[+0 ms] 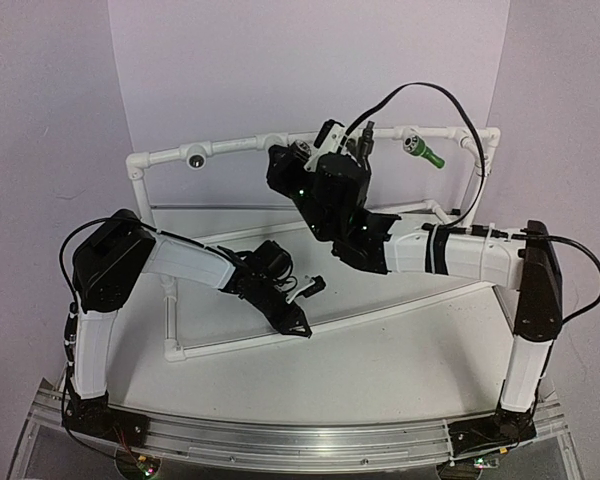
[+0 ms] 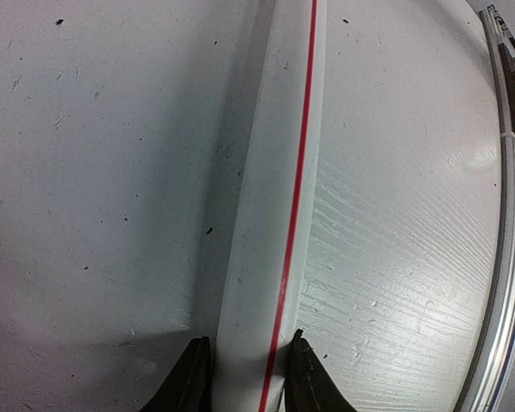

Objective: Install the water faucets

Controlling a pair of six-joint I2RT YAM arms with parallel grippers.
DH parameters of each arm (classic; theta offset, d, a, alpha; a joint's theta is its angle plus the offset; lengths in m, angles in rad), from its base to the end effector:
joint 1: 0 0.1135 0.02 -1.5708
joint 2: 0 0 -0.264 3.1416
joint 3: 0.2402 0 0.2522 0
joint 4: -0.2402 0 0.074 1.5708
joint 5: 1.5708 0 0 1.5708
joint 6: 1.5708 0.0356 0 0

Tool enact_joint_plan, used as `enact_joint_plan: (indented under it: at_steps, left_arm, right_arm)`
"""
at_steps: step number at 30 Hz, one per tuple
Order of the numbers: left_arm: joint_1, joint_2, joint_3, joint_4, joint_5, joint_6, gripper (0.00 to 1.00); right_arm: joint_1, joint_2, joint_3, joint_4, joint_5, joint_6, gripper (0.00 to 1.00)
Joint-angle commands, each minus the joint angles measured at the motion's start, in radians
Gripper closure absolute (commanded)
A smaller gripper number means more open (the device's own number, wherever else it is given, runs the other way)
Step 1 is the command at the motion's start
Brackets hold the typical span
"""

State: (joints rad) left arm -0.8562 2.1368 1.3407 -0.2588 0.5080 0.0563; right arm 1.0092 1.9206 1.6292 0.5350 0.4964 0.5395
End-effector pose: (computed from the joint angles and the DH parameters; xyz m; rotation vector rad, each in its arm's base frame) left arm 0.2672 -0.3344 0.1118 1.3631 2.3553 -0.9281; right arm 0.2617 0.3842 0.3740 0.1119 1.4205 0.9667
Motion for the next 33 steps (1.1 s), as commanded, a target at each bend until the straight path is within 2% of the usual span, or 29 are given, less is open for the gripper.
enact_joint_plan:
  at_steps: [1,6,12,18,20,24,29,33]
  left_arm:
    - [-0.003,0.151,-0.075,-0.149,-0.168,-0.095,1.00]
    - [-0.003,0.160,-0.075,-0.148,-0.165,-0.094,1.00]
    - [-0.003,0.156,-0.069,-0.150,-0.154,-0.094,1.00]
    - [-0.003,0.167,-0.066,-0.151,-0.158,-0.093,1.00]
    - [-0.003,0.158,-0.067,-0.151,-0.153,-0.093,0.99]
    - [-0.004,0.155,-0.069,-0.149,-0.150,-0.093,1.00]
    - [-0.004,0.164,-0.065,-0.152,-0.152,-0.092,1.00]
    - [-0.004,0.161,-0.065,-0.151,-0.149,-0.093,0.99]
  right_arm:
    - [-0.039,-0.018,-0.044,0.055,-0.130,0.206,0.71]
    - [-0.036,-0.099,-0.129,-0.025,-0.184,0.126,0.46]
    - [-0.005,-0.217,-0.234,-0.134,-0.263,-0.059,0.29]
    - [0.059,-0.335,-0.263,-0.362,-0.224,-0.395,0.19]
    - [0.083,-0.366,-0.261,-0.425,-0.192,-0.555,0.19]
    - [0.155,-0.384,-0.216,-0.515,-0.048,-0.996,0.13]
    - [0.193,-0.350,-0.154,-0.523,0.066,-1.506,0.08]
    - [0.191,-0.279,-0.097,-0.499,0.153,-1.855,0.06]
